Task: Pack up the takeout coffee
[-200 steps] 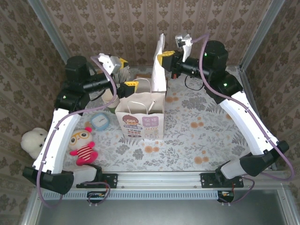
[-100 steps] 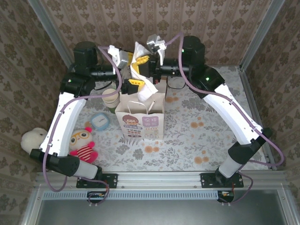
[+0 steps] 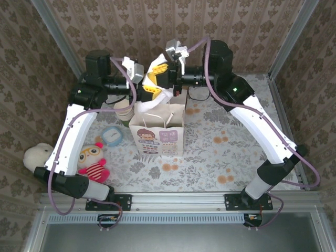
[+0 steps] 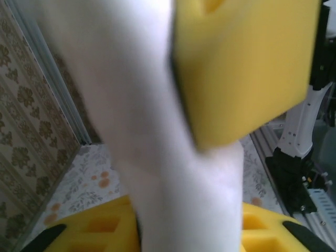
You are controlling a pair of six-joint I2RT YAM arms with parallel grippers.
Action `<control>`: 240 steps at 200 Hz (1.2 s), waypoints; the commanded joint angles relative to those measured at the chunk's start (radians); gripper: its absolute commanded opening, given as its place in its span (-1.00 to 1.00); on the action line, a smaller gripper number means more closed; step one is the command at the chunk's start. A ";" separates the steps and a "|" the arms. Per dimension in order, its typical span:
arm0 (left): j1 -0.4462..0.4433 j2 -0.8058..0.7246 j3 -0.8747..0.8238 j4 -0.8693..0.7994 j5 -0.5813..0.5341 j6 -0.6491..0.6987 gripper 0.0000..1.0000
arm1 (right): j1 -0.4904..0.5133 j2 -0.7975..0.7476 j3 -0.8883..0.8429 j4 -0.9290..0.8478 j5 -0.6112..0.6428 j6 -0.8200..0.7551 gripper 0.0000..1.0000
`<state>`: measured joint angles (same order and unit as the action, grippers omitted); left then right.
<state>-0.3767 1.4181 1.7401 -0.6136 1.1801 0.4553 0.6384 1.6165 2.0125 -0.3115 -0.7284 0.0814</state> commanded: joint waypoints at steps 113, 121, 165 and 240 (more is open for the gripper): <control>0.018 -0.047 -0.053 0.049 -0.008 -0.033 -1.00 | -0.121 -0.120 -0.211 -0.164 -0.062 -0.154 1.00; 0.018 -0.044 -0.049 0.049 -0.004 -0.040 -1.00 | -0.113 -0.108 -0.208 -0.157 -0.076 -0.176 1.00; 0.016 -0.048 -0.055 0.029 -0.015 -0.044 -1.00 | -0.063 -0.065 -0.140 -0.127 -0.145 -0.215 0.63; 0.015 -0.054 -0.066 0.010 -0.021 -0.024 -1.00 | -0.037 -0.097 -0.185 0.004 -0.060 -0.191 -1.00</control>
<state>-0.3573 1.3769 1.6886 -0.5976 1.1610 0.4194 0.5808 1.5547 1.8385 -0.4076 -0.7876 -0.1081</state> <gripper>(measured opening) 0.058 0.063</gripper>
